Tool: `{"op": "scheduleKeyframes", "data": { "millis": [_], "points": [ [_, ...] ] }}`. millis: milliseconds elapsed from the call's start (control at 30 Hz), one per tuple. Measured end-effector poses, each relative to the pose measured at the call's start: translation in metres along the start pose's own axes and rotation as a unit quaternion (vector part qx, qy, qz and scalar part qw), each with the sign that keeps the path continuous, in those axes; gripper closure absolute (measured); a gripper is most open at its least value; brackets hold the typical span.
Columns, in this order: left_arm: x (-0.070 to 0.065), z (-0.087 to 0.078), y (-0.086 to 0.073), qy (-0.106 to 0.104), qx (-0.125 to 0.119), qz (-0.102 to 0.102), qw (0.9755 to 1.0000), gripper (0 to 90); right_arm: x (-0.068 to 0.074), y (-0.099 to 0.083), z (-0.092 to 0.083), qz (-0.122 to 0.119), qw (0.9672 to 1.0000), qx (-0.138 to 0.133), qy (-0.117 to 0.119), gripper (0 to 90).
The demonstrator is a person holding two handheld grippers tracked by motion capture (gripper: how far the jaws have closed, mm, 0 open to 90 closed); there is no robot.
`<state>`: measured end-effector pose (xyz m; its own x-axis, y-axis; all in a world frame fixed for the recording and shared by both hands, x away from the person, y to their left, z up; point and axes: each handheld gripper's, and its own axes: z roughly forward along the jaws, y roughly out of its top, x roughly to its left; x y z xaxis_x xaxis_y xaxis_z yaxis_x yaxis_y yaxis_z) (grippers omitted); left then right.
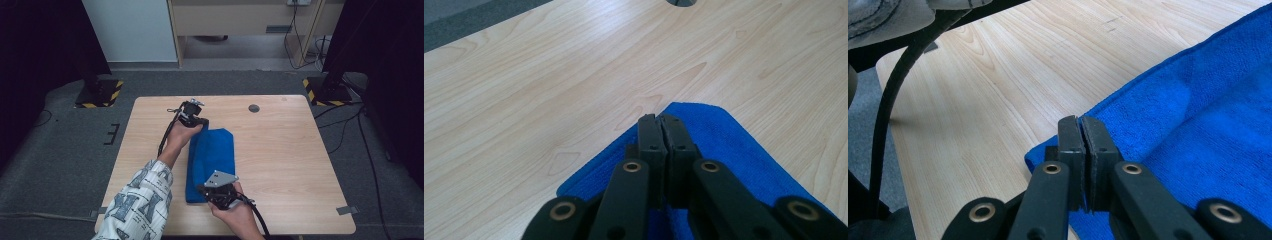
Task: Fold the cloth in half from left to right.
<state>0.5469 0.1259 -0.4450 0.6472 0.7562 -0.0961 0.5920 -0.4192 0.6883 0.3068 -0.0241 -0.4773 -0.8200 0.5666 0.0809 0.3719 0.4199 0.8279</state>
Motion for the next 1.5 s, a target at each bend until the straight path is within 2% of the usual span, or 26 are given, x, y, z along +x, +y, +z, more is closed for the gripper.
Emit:
{"op": "scheduleKeyframes", "data": {
  "millis": [200,500,667,1100,1367,1500],
  "points": [
    [0.000,0.003,0.001,-0.002,0.002,-0.007,1.0000,88.1,-0.003,-0.003,-0.006,-0.002,1.0000,0.001,-0.001,88.2],
    [-0.004,0.007,0.003,-0.008,-0.003,-0.012,0.9999,88.1,-0.009,-0.013,-0.014,0.009,0.9999,0.000,-0.010,88.2],
    [-0.007,0.011,0.004,-0.023,-0.010,-0.027,0.9993,88.0,-0.013,-0.016,-0.017,0.011,0.9998,0.005,-0.013,88.2],
    [-0.018,0.020,0.009,-0.023,-0.007,-0.018,0.9995,87.9,-0.020,-0.020,-0.027,0.017,0.9996,-0.001,-0.021,88.2],
    [-0.020,0.024,0.009,-0.030,-0.013,-0.015,0.9994,87.8,-0.021,-0.025,-0.030,0.021,0.9995,0.004,-0.022,88.2],
    [-0.022,0.027,0.010,-0.029,-0.007,-0.012,0.9995,87.9,-0.021,-0.027,-0.031,0.024,0.9995,0.002,-0.020,88.2]
  ]
}}
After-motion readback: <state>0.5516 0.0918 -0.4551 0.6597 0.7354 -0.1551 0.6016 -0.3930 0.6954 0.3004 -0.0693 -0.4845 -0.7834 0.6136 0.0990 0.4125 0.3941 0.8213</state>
